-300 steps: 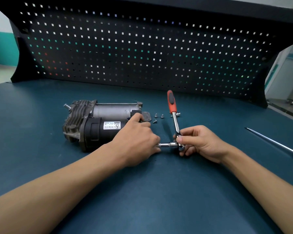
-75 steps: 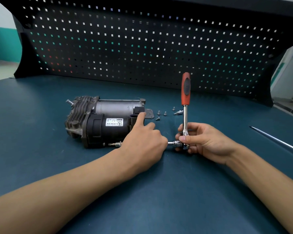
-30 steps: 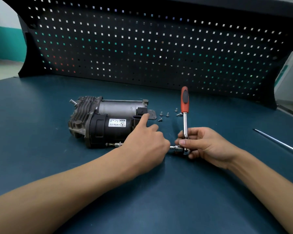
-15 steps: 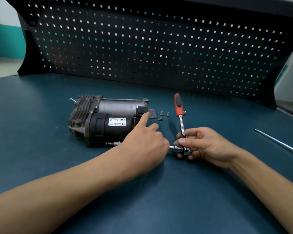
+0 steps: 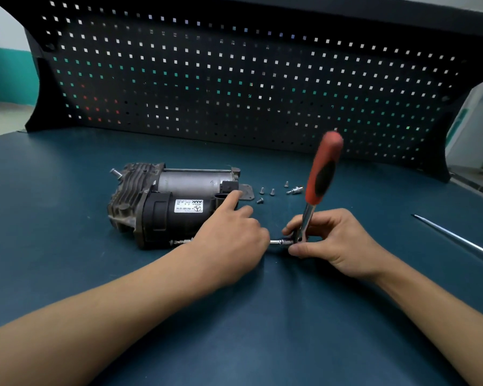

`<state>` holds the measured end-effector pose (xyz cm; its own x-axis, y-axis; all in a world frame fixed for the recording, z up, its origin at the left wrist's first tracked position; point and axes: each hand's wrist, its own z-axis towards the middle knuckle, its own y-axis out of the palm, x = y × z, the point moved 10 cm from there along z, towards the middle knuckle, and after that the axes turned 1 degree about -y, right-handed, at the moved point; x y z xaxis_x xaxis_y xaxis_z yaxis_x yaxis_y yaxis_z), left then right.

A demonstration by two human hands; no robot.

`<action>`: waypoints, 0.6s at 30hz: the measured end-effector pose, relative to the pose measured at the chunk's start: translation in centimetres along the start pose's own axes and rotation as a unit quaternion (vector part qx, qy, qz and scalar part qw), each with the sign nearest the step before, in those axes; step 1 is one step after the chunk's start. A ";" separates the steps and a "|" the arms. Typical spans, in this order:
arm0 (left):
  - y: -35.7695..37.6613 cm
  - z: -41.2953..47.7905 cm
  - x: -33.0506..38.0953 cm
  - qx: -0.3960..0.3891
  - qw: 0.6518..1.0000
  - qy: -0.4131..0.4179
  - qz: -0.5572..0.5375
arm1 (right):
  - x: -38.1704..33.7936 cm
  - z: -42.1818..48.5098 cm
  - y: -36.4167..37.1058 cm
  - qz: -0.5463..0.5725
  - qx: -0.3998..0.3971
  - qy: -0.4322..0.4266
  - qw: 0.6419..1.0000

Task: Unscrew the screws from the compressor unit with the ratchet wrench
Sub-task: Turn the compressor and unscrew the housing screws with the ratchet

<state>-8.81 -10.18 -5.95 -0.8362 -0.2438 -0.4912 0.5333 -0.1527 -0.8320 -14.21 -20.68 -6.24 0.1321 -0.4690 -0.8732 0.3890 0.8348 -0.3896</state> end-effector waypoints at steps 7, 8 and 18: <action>0.0 0.2 -0.4 0.015 1.000 -0.004 -0.012 | -0.6 0.1 0.8 -0.054 -0.049 -0.058 0.996; 0.0 0.2 -0.4 0.019 1.000 -0.006 -0.015 | -0.4 0.1 0.7 -0.052 -0.050 -0.052 0.996; 0.2 0.6 -0.7 0.025 0.999 -0.032 -0.030 | 2.1 0.0 0.4 0.107 0.023 0.091 0.990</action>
<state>-8.06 -10.62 -5.62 -0.8582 -0.2926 -0.4218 0.4891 -0.2166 -0.8449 -13.79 -21.31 -8.25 0.0509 -0.2195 -0.9743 0.4111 0.8937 -0.1799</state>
